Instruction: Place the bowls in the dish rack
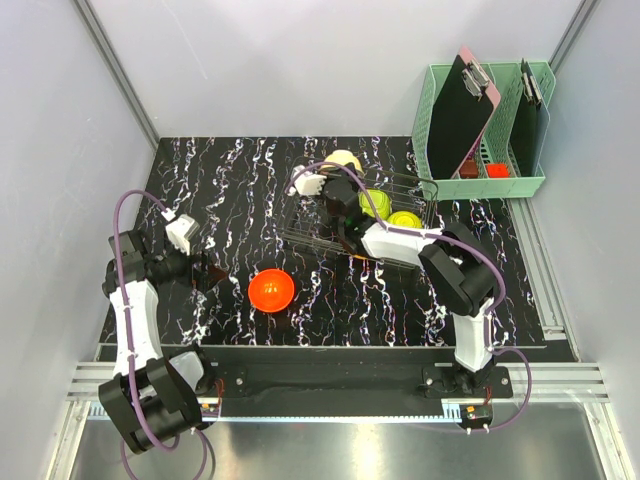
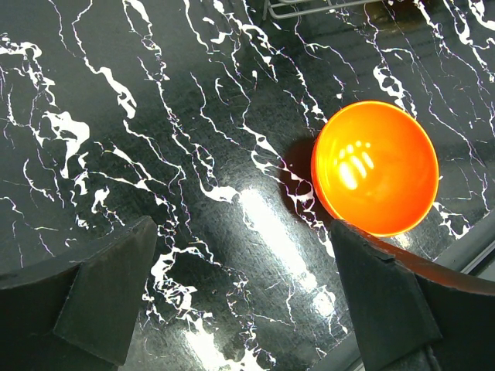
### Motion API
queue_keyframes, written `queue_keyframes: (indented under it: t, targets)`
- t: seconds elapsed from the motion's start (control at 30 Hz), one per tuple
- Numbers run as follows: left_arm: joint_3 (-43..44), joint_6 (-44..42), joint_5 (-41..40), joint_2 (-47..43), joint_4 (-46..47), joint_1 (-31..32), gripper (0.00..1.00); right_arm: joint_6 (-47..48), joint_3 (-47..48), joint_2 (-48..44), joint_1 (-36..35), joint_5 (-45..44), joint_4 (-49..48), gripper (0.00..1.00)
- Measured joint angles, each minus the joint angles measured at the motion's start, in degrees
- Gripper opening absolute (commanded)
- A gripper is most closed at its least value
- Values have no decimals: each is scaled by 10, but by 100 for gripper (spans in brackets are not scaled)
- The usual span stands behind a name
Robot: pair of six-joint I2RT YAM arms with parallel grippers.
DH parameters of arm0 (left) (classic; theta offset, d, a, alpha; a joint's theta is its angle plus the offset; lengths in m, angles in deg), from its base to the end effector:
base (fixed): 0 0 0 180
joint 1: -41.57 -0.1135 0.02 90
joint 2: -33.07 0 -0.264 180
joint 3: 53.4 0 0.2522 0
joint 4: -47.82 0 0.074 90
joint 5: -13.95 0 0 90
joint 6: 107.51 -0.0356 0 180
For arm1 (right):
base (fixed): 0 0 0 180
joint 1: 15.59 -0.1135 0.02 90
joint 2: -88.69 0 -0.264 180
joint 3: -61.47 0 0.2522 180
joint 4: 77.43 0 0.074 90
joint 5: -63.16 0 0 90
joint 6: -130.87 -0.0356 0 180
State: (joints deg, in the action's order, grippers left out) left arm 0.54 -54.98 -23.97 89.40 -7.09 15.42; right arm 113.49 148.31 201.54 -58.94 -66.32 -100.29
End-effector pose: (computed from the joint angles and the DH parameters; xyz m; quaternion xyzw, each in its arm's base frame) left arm 0.1716 0.0530 0.2420 0.2080 0.8458 -0.2247 0.4370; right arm 0.3431 0.2928 0.2406 -0.4565 0.5593 -0.4008 0.5640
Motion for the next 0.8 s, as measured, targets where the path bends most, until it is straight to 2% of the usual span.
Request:
queue_keyframes:
  t: [0.8]
  targets:
    - [0, -3, 0, -1, 0, 0, 99, -31, -17, 11, -7, -21, -1, 0]
